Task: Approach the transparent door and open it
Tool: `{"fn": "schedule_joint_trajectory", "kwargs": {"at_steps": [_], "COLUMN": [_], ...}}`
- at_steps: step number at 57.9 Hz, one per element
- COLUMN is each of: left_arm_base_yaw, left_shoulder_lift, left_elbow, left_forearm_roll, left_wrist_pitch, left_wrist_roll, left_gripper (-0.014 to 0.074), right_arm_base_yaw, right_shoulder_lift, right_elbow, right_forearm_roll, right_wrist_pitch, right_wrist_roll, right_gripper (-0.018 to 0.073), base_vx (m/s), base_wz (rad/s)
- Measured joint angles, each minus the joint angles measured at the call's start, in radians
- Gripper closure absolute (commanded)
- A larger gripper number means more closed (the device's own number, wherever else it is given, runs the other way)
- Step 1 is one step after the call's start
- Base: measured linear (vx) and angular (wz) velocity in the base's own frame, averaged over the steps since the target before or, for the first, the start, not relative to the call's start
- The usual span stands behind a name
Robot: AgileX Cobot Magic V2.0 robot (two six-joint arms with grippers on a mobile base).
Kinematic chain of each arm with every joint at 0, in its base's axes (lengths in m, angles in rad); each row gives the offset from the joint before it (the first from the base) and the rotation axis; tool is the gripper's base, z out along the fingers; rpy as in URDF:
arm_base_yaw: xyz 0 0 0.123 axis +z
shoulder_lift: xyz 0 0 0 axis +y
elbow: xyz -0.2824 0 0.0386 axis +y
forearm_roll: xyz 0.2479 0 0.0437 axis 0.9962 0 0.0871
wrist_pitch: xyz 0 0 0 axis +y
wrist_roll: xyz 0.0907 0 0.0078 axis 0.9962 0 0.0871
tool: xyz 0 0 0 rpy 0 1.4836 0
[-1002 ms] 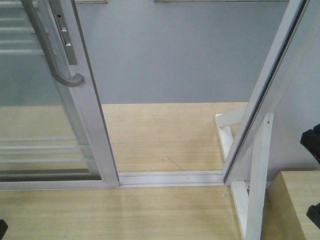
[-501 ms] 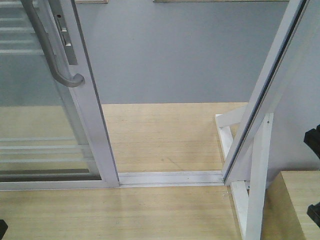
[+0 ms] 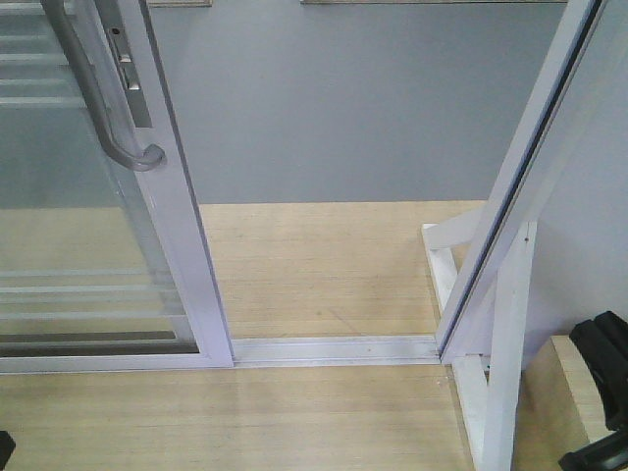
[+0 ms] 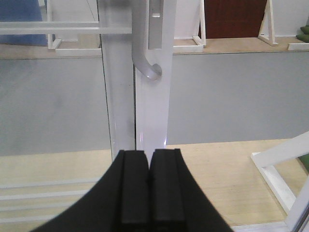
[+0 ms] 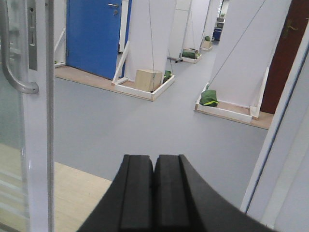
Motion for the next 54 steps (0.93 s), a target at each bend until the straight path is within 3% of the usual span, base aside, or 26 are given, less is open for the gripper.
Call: {"fn": "schedule_joint_trajectory", "kwargs": {"at_steps": [11,17,54], "left_arm_base_yaw": [0.000,0.000,0.000], "left_shoulder_lift": [0.000,0.000,0.000], "left_elbow": [0.000,0.000,0.000], "left_forearm_roll": [0.000,0.000,0.000], "left_wrist_pitch": [0.000,0.000,0.000], "left_wrist_roll": [0.000,0.000,0.000], "left_gripper": [0.0596,0.0596,0.0596], "right_arm_base_yaw": [-0.139,-0.176,-0.179], "right_shoulder_lift": [-0.045,-0.051,-0.051], "right_elbow": [0.000,0.000,0.000], "right_forearm_roll": [0.001,0.001,0.001], "right_wrist_pitch": [0.021,0.022,0.025], "right_wrist_roll": [0.041,0.049,0.051], "right_gripper": [0.0559,0.0559,0.0559], "base_vx": [0.00,0.00,0.00], "base_wz": [0.00,0.00,0.00]}}
